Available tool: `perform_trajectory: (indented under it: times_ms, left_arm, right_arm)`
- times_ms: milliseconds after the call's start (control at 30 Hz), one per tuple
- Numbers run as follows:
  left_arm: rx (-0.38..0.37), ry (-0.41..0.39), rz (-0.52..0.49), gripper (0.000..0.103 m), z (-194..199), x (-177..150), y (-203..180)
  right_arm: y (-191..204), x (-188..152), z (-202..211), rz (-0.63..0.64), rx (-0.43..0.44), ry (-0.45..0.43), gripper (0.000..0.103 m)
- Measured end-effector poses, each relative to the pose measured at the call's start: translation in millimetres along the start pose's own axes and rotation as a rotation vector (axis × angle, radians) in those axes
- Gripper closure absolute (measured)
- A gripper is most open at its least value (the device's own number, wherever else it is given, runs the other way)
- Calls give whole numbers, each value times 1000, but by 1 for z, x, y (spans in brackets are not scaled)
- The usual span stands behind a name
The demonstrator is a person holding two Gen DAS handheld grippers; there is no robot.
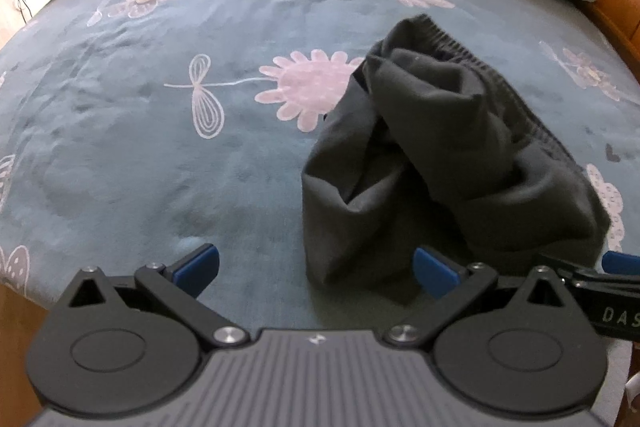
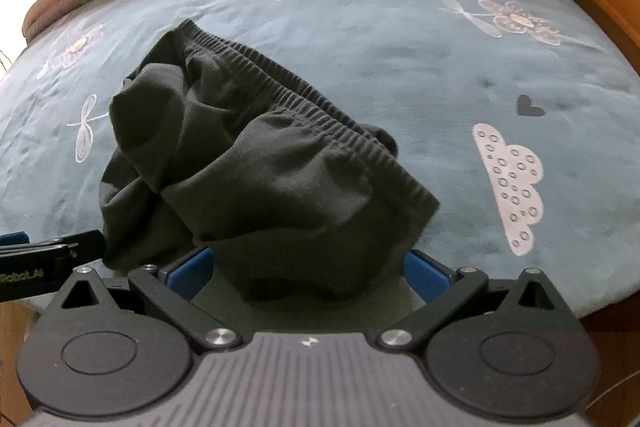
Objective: Fold clothes
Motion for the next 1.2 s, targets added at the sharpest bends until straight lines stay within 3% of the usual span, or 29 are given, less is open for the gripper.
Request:
perform_trajectory:
  times_ms: [467, 700, 1067, 1200]
  left_arm:
    - [20, 60, -14, 0, -53, 29, 0]
    - [31, 60, -32, 0, -65, 43, -1]
    - [35, 8, -42, 0, -45, 52, 2]
    - [30, -22, -37, 0, -32, 53, 4]
  right_arm:
    - [-1, 29, -38, 4, -2, 36, 0]
    - [-11, 41, -36, 15, -29, -13, 0]
    - [-38, 57, -16, -34, -81, -79, 0]
    - [-41, 56, -2, -46, -40, -109, 0]
Point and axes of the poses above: each gripper's, at about its wrist camera, not at the fingertips, and z roughly against the way its jaws point, y to its left, x to its top, the point moved 3 cm from there along -z, roughly the way its jaws point, and after that the axes turned 5 degrees about -x, right-handed, at the moved point
